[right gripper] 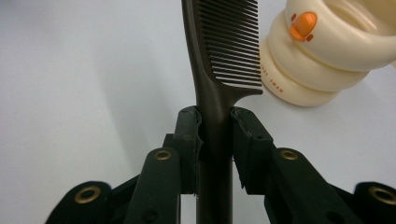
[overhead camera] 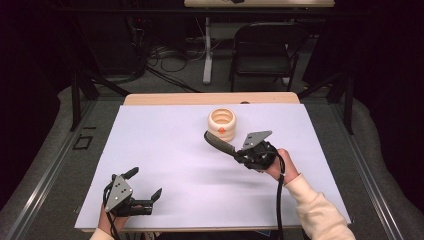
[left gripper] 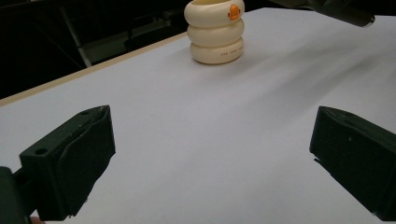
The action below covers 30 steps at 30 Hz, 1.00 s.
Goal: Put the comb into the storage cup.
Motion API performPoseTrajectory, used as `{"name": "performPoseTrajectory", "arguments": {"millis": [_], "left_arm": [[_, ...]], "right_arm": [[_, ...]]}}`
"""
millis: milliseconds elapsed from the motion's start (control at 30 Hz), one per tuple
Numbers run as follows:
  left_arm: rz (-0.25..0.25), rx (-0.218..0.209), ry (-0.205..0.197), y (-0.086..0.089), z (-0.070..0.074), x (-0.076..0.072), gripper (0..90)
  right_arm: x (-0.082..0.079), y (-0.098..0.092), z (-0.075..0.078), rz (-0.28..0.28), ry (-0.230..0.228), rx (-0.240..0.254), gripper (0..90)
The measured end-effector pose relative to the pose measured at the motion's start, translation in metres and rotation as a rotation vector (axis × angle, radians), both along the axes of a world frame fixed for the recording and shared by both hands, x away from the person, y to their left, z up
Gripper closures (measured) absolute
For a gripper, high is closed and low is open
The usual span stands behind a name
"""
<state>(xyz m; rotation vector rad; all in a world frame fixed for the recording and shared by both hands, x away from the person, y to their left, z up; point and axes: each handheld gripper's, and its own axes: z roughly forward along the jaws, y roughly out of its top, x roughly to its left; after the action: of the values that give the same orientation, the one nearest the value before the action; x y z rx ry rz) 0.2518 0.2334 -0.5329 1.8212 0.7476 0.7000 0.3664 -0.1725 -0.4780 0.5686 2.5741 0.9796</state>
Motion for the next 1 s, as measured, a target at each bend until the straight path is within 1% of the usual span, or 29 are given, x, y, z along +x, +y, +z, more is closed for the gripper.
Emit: {"name": "performPoseTrajectory", "arguments": {"millis": [100, 267, 400, 600, 1000], "left_arm": [[0.002, -0.001, 0.0, 0.0, 0.0, 0.0, 0.2], [0.0, -0.003, -0.002, 0.0, 0.0, 0.0, 0.2], [0.0, -0.002, -0.001, 0.0, 0.0, 0.0, 0.2], [-0.001, -0.002, -0.002, 0.0, 0.0, 0.0, 0.3], [-0.001, 0.0, 0.001, 0.0, 0.0, 0.0, 0.3]], "right_arm": [[0.0, -0.001, 0.002, 0.005, -0.01, 0.013, 72.6], [-0.001, -0.002, 0.003, -0.005, -0.029, 0.035, 72.6], [-0.001, -0.003, 0.005, -0.007, -0.036, 0.045, 72.6], [0.0, -0.005, 0.007, -0.019, -0.05, 0.063, 72.6], [-0.002, -0.008, 0.012, -0.054, -0.094, 0.103, 72.6]]}}
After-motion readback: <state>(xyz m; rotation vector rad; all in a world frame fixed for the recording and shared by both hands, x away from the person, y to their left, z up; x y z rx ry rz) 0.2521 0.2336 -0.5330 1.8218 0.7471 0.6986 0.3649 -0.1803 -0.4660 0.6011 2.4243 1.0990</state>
